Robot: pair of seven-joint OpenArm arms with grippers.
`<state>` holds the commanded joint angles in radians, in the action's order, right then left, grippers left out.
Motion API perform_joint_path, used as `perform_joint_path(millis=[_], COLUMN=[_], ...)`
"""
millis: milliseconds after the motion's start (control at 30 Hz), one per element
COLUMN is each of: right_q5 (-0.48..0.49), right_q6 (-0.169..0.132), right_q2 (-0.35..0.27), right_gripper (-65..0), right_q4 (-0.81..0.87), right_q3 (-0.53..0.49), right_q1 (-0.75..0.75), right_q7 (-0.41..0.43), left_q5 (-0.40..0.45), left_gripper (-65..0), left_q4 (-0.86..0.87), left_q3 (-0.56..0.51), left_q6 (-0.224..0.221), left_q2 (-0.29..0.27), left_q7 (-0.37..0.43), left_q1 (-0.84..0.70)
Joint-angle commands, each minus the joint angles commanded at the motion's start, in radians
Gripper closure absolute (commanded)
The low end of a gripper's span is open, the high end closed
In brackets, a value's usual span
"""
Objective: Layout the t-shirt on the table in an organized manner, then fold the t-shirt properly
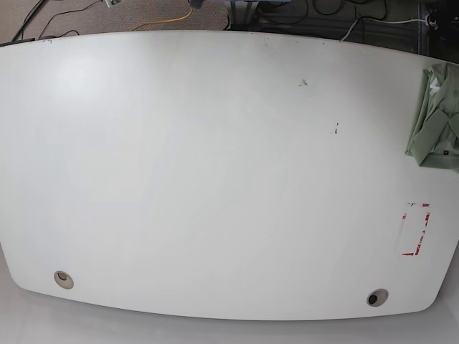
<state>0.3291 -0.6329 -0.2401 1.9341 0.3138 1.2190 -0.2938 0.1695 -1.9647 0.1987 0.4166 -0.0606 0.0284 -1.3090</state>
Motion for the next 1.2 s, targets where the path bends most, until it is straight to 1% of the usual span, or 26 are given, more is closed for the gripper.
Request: perform_joint_path(millis=[333,433,567,667,733,833,933,1033,1100,1167,1200], right_q5=[-0.002,-0.002,-0.002,-0.014,-0.041,-0.084,-0.110,-0.132,-0.146,-0.166,-0.172], right_q6=[-0.002,-0.031,-0.032,-0.032,-0.032,-0.040,-0.040,-0.034,-0.032,-0.031,-0.029], right_q2=[-0.005,-0.034,-0.075,-0.087,-0.089,-0.084,-0.081,-0.069,-0.064,-0.057,-0.051], right_gripper=[-6.3,-6.3,-6.3,-6.3,-6.3,-6.3,-6.3,-6.3,-6.3,-6.3,-6.3], right_q4=[-0.172,-0.238,-0.356,-0.451,-0.503,-0.583,-0.641,-0.718,-0.766,-0.829,-0.842], right_q3=[-0.003,-0.040,-0.123,-0.176,-0.203,-0.224,-0.238,-0.273,-0.288,-0.293,-0.293], right_q1=[0.006,-0.035,-0.109,-0.178,-0.215,-0.270,-0.305,-0.344,-0.370,-0.405,-0.414], right_q7=[0.000,0.000,0.000,0.002,0.005,0.014,0.046,0.084,0.097,0.103,0.103], left_q5=[0.005,0.006,0.006,0.006,0.006,0.008,0.008,0.008,0.008,0.011,0.017], left_gripper=[0.0,0.0,0.0,0.0,0.0,0.0,0.0,0.0,0.0,0.0,0.0], left_q4=[0.012,0.046,0.147,0.250,0.308,0.408,0.479,0.566,0.621,0.686,0.701], left_q3=[-0.003,-0.005,-0.002,-0.002,-0.002,-0.002,-0.002,-0.002,-0.006,-0.009,-0.014], left_q6=[0.000,0.000,0.000,0.000,0.000,0.000,-0.002,-0.005,-0.023,-0.052,-0.057], left_q2=[0.000,0.000,0.000,0.000,0.000,0.000,0.000,0.000,0.000,0.000,0.000], left_q7=[-0.002,-0.002,-0.002,-0.002,-0.002,-0.002,0.003,0.003,0.002,0.002,0.002], left_q1=[0.000,0.022,0.121,0.197,0.243,0.309,0.351,0.400,0.428,0.460,0.467])
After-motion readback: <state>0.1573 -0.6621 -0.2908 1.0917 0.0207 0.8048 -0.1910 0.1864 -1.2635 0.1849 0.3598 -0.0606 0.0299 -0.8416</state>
